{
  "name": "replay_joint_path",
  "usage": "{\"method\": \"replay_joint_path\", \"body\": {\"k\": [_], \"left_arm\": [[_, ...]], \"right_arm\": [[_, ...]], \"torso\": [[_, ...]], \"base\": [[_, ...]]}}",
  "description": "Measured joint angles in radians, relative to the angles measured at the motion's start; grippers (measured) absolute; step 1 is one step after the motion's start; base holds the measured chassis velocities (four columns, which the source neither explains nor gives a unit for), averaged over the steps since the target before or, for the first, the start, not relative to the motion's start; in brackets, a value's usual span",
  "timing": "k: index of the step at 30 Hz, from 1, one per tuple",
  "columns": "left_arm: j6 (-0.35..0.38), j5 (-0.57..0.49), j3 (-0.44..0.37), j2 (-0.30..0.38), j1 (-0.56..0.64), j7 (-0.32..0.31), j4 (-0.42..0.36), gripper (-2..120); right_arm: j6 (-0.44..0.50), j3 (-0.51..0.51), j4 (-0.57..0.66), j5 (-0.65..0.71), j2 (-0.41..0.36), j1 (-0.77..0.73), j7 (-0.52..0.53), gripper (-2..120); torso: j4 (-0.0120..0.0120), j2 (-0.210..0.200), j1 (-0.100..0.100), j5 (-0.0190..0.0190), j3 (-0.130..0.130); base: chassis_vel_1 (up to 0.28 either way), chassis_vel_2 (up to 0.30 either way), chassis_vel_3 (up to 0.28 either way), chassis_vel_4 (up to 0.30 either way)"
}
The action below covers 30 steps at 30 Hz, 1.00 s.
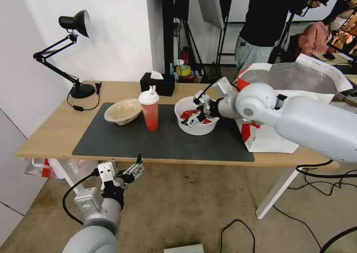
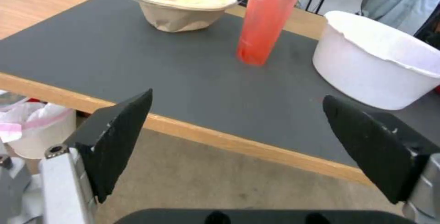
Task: Pick up the trash from the table and place it into the takeout bag.
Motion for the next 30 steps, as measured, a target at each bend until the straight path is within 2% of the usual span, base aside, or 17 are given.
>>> {"method": "replay_joint_path", "body": {"k": [19,30], "left_arm": [[0.0,-0.007,0.0,0.0,-0.003,-0.008,0.004,100],[0.002,-0.017,-0.002,-0.001,-0.003,-0.015,0.002,100]], "right_arm": [[0.0,0.034,-0.027,-0.122,-0.022,-0.089,-0.07,100],[0.0,0.049,-0.054,-0.143,-0.014,-0.106,-0.089,100]], "torso": [[0.0,0.0,0.0,0.0,0.0],[0.0001,0.0,0.0,0.0,0.0]], "base": [[0.0,0.0,0.0,0.0],[0.0,0.0,0.0,0.0]]}}
